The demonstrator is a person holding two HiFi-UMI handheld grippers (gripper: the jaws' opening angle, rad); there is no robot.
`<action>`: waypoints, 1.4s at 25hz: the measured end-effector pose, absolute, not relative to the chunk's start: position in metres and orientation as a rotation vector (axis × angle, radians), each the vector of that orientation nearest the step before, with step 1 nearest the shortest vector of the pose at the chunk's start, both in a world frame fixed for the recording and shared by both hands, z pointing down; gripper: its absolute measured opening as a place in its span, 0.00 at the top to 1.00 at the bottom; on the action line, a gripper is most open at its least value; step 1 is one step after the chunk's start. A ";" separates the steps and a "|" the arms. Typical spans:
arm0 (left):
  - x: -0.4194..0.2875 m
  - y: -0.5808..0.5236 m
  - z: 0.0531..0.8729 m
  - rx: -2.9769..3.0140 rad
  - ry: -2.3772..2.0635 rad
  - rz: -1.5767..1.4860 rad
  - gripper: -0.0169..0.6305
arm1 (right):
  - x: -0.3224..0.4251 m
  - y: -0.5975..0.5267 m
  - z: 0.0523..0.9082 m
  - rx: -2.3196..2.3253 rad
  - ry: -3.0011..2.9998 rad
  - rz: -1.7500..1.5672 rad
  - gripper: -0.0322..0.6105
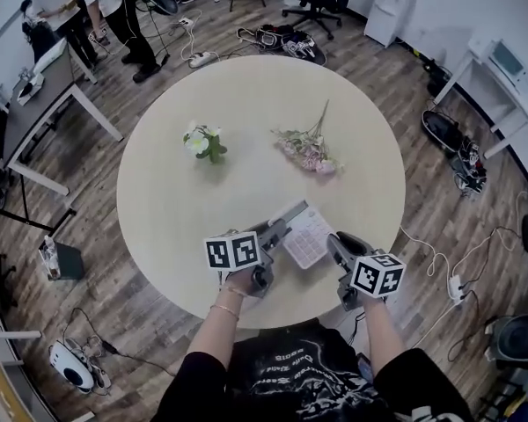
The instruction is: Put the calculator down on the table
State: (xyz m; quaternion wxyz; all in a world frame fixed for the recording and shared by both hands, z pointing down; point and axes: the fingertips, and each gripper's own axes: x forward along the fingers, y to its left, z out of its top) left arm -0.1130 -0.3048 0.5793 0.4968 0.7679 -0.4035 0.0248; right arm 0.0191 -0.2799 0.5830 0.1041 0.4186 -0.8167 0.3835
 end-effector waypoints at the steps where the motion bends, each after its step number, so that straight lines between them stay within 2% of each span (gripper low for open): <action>1: -0.107 -0.313 0.582 1.856 -0.972 0.066 0.81 | 0.025 -0.287 0.586 1.244 -2.402 1.142 0.77; 13: -0.071 -0.382 0.626 1.761 -1.016 0.142 0.81 | 0.063 -0.361 0.631 1.219 -2.292 1.217 0.77; 30: -0.069 -0.412 0.646 1.747 -1.185 0.317 0.77 | 0.065 -0.394 0.663 1.134 -2.151 1.067 0.76; 35: -0.078 -0.410 0.649 1.722 -1.271 0.345 0.65 | 0.066 -0.393 0.664 1.184 -2.131 1.007 0.72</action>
